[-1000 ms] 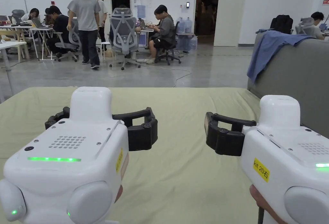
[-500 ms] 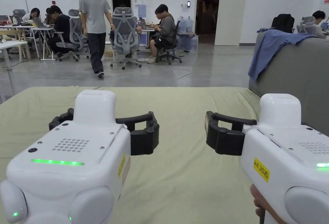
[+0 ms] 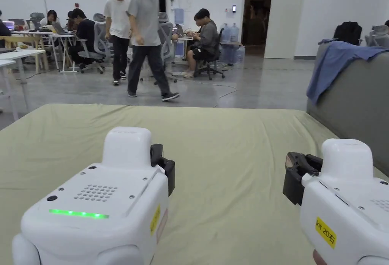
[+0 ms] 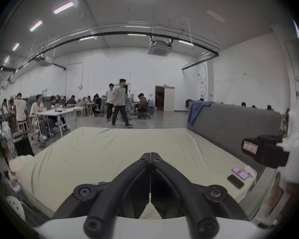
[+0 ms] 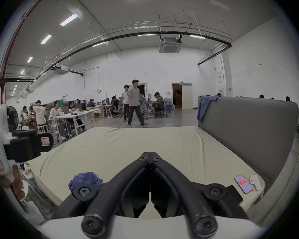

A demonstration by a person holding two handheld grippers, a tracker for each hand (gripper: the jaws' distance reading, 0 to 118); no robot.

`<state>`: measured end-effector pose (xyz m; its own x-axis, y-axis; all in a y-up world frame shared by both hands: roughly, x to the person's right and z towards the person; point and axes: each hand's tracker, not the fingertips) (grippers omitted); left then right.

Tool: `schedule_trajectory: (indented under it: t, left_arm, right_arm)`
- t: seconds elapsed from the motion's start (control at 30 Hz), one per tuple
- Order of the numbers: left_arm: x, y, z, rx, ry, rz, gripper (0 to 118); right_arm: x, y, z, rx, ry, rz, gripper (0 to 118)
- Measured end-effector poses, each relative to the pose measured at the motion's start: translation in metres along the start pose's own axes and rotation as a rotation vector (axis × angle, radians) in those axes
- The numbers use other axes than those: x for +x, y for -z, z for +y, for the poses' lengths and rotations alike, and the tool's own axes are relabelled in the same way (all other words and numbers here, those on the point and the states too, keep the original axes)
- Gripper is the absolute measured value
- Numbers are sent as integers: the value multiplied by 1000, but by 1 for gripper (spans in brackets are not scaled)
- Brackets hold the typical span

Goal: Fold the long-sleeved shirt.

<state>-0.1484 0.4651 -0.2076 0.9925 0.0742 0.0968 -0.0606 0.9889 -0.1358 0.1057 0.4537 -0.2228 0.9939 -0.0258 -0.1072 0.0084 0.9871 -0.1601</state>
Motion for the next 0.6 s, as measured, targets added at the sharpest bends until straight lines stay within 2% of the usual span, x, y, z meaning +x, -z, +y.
schedule_trajectory:
  t: [0.03, 0.1, 0.17, 0.3, 0.4, 0.5, 0.6]
  left_arm:
    - [-13, 0, 4, -3, -34, 19, 0]
    - [-47, -8, 10, -1, -71, 94, 0]
    - [-88, -24, 15, 4, -58, 239, 0]
    - [-171, -73, 13, -8, -36, 544, 0]
    - [-209, -100, 6, -56, -45, 656, 0]
    - [-228, -100, -5, -106, -62, 674, 0]
    - [-238, -74, -22, -163, -80, 638, 0]
  right_arm:
    - [-8, 7, 2, -1, -8, 14, 0]
    - [-40, 31, 5, -19, -21, 111, 0]
    - [-85, 51, 8, -41, -34, 279, 0]
    - [-200, 74, 8, -73, -104, 586, 0]
    - [-261, 77, 7, -88, -68, 774, 0]
    - [-284, 79, 6, -86, -56, 850, 0]
    - [-276, 91, 0, -89, -66, 842, 0]
